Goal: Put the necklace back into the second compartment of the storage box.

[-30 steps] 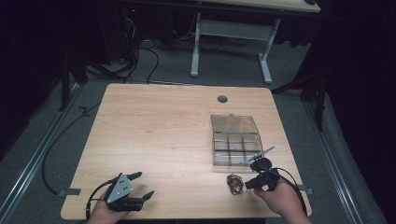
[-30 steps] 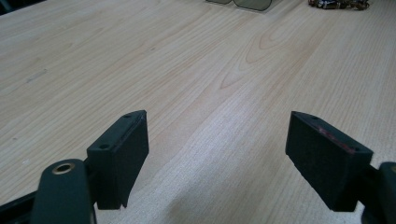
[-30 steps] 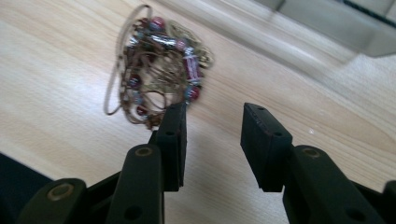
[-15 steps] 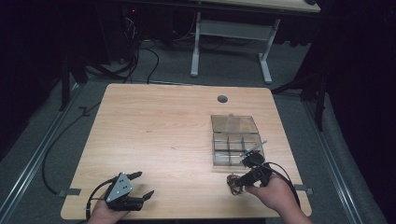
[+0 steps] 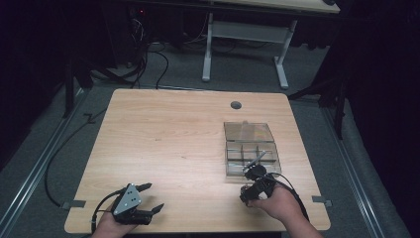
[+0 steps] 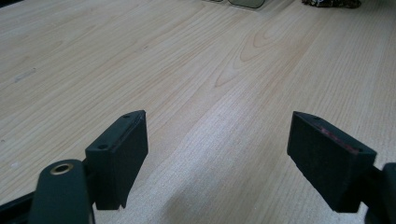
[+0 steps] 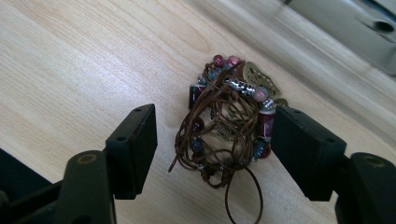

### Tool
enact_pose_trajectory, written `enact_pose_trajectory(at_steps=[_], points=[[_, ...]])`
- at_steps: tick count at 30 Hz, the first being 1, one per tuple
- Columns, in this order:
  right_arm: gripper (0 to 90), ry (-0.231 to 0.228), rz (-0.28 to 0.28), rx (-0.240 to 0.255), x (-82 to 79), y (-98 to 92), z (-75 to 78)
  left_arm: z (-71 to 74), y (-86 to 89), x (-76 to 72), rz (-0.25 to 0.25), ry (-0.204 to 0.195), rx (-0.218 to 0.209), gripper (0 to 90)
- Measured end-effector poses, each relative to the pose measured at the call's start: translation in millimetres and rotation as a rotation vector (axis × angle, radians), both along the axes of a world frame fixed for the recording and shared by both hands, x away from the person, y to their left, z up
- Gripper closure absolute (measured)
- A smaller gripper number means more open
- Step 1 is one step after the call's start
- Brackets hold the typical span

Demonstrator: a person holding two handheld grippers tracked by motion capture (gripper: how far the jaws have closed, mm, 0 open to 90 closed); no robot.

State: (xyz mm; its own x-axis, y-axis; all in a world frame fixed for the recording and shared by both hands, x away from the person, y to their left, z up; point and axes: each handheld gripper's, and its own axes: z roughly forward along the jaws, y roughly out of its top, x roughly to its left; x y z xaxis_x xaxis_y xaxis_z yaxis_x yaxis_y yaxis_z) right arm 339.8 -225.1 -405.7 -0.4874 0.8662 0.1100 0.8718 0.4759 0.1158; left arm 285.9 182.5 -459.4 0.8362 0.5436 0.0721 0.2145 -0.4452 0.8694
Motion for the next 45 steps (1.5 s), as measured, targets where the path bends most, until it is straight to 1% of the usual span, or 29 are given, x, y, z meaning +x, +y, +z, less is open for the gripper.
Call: enact_pose_trajectory(at_steps=[1, 2, 3, 5, 7, 8, 10, 11, 12, 13, 15, 16, 17, 18, 19, 21, 23, 24, 25, 27, 28, 32, 36, 37, 38, 44, 45], points=[[32.6, -0.002, 0.002, -0.005, 0.3, 1.3, -1.4, 0.0, 0.3, 0.0, 0.000, 0.001, -0.002, 20.8], [34.3, -0.009, 0.003, -0.022, 0.4, 2.4, -1.8, 0.1, 0.4, 0.1, -0.002, 0.002, -0.003, 20.8], [37.8, -0.008, 0.012, -0.043, 1.2, 2.9, -4.0, 0.0, 0.3, 0.3, -0.005, 0.003, -0.002, 20.8], [40.8, -0.016, 0.023, -0.067, 0.2, 2.9, -5.7, 0.0, -0.2, 0.4, -0.009, 0.005, 0.006, 20.8], [42.1, -0.017, 0.027, -0.077, -0.2, 2.5, -6.6, 0.0, -0.2, 0.3, -0.008, 0.004, 0.005, 20.8], [41.7, 0.002, 0.027, -0.080, -1.2, 2.4, -9.5, 0.0, -0.1, 0.3, -0.008, 0.004, 0.004, 20.8], [40.7, 0.004, 0.031, -0.082, -1.8, 3.0, -9.7, 0.0, -0.2, 0.6, -0.008, 0.006, 0.003, 20.8], [37.7, 0.001, 0.034, -0.079, -2.8, 5.0, -8.9, 0.0, -0.3, 0.6, -0.009, 0.008, 0.005, 20.9], [36.8, 0.000, 0.036, -0.075, -2.7, 5.4, -8.9, 0.0, -0.5, 0.6, -0.010, 0.008, 0.006, 20.9], [37.0, 0.004, 0.028, -0.074, -2.7, 5.8, -9.1, -0.1, -0.7, 0.6, -0.009, 0.008, 0.006, 20.8], [37.0, 0.005, 0.034, -0.080, -2.4, 6.0, -10.1, -0.1, -0.6, 0.6, -0.008, 0.008, 0.007, 20.9], [39.3, 0.001, 0.037, -0.088, -2.5, 6.3, -10.5, 0.0, -0.3, 0.5, -0.007, 0.007, 0.005, 20.9], [39.3, 0.001, 0.037, -0.088, -2.5, 6.3, -10.5, 0.0, -0.3, 0.5, -0.007, 0.007, 0.005, 20.9], [41.3, 0.000, 0.037, -0.092, -2.3, 6.1, -10.2, 0.0, -0.2, 0.6, -0.008, 0.007, 0.004, 20.9], [47.3, -0.007, 0.039, -0.099, -1.9, 4.7, -9.6, 0.0, -0.2, 0.6, -0.009, 0.007, 0.004, 20.9], [54.3, -0.011, 0.041, -0.108, -2.4, 3.8, -8.7, 0.0, -0.2, 0.5, -0.010, 0.006, 0.006, 20.9], [60.2, -0.013, 0.052, -0.108, -2.7, 2.4, -8.3, 0.0, -0.2, 0.6, -0.009, 0.007, 0.004, 20.9], [60.2, -0.013, 0.052, -0.108, -2.7, 2.4, -8.3, 0.0, -0.2, 0.6, -0.009, 0.007, 0.004, 20.9], [64.1, -0.011, 0.054, -0.107, -2.9, 2.2, -7.9, 0.0, -0.2, 0.6, -0.009, 0.007, 0.004, 20.9], [69.0, -0.010, 0.067, -0.102, -3.4, 1.9, -8.0, 0.0, -0.3, 0.7, -0.011, 0.009, 0.005, 21.0], [69.0, -0.010, 0.067, -0.102, -3.4, 1.9, -8.0, 0.0, -0.3, 0.7, -0.011, 0.009, 0.005, 21.0], [73.7, -0.011, 0.073, -0.095, -4.5, 2.7, -6.8, 0.0, -0.3, 0.3, -0.010, 0.006, 0.007, 21.0], [74.4, -0.013, 0.078, -0.099, -5.4, 1.6, -4.4, 0.0, -0.2, 0.5, -0.011, 0.007, 0.007, 21.0], [74.4, -0.009, 0.070, -0.094, -6.2, 1.3, -3.5, 0.0, -0.2, 0.5, -0.012, 0.008, 0.007, 21.0], [74.5, -0.010, 0.078, -0.090, -6.0, 0.4, -3.1, 0.0, -0.3, 0.5, -0.012, 0.009, 0.006, 21.0], [75.6, -0.012, 0.073, -0.070, -7.1, -4.4, 1.5, 0.0, -0.3, 0.5, -0.012, 0.009, 0.007, 21.0], [76.6, -0.009, 0.051, -0.072, -8.5, -5.2, 3.5, 0.0, -0.4, 0.5, -0.012, 0.009, 0.007, 21.0]])
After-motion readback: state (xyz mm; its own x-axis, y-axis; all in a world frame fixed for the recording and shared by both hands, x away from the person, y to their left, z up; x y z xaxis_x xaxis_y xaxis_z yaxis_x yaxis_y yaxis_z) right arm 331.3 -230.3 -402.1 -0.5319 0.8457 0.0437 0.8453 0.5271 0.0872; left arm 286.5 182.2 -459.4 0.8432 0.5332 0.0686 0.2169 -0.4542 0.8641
